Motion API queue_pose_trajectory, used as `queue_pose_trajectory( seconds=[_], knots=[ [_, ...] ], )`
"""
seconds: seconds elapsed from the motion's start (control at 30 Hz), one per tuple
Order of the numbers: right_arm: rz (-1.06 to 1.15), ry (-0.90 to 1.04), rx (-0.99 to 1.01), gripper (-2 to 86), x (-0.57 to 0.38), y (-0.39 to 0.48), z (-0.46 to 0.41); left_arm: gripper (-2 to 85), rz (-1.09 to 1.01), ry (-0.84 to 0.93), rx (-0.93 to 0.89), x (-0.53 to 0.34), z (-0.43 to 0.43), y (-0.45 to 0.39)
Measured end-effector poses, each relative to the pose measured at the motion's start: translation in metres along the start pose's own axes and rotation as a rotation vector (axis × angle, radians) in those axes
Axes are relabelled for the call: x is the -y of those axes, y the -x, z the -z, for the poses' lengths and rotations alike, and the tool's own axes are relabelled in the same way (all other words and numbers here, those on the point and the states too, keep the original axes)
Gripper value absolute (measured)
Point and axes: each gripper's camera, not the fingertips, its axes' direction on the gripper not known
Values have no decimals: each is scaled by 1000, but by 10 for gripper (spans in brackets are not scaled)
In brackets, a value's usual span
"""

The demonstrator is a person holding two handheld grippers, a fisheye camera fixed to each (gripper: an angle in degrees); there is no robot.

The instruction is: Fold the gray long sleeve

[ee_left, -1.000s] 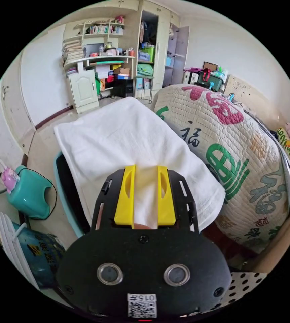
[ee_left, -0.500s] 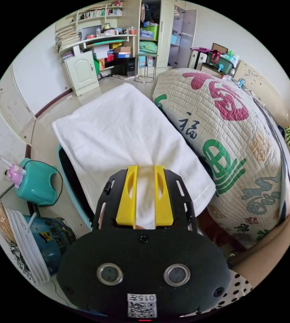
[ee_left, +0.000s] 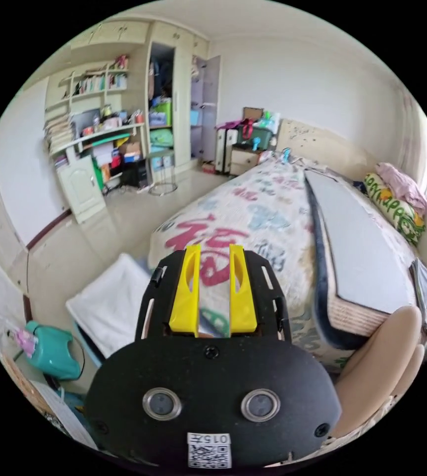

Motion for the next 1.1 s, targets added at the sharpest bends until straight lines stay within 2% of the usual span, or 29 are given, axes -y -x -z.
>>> queue_pose_trajectory(
  seconds=[0.13, 0.23, 0.3, 0.4, 0.47, 0.57, 0.63, 0.67, 0.73, 0.77, 0.9, 1.0, 1.1],
  knots=[
    [21, 124, -85, 128, 74, 25, -109, 90, -125, -98, -153, -16, -11, -125],
    [60, 140, -178, 135, 132, 54, -153, 89, -198, -142, -214, -49, -22, -204],
    [92, 135, -229, 135, 164, 71, -171, 85, -259, -136, -272, -81, -38, -269],
    [50, 325, -337, 111, 209, 75, -209, 87, -381, -169, -340, -118, -54, -354],
    [-15, 313, -316, 79, 236, 74, -183, 89, -486, -186, -490, -154, -72, -443],
    [-210, 189, -163, 55, 266, 63, -85, 94, -600, -170, -711, -202, -94, -558],
    [-458, 35, 25, 52, 262, 37, 27, 98, -664, -146, -820, -239, -108, -631],
    [-514, 5, 67, 52, 257, 31, 56, 103, -703, -127, -899, -268, -119, -679],
    [-668, -98, 154, 51, 232, 19, 165, 111, -714, -65, -1022, -316, -143, -750],
    [-692, -121, 166, 51, 226, 18, 191, 117, -703, 7, -1091, -351, -163, -798],
    [-715, -177, 170, 51, 201, 37, 339, 137, -587, 253, -1165, -485, -243, -931],
    [-715, -176, 174, 52, 193, 58, 422, 153, -570, 310, -1093, -563, -279, -977],
    [-710, -171, 180, 52, 187, 90, 503, 174, -438, 435, -1108, -673, -328, -996]
  ],
)
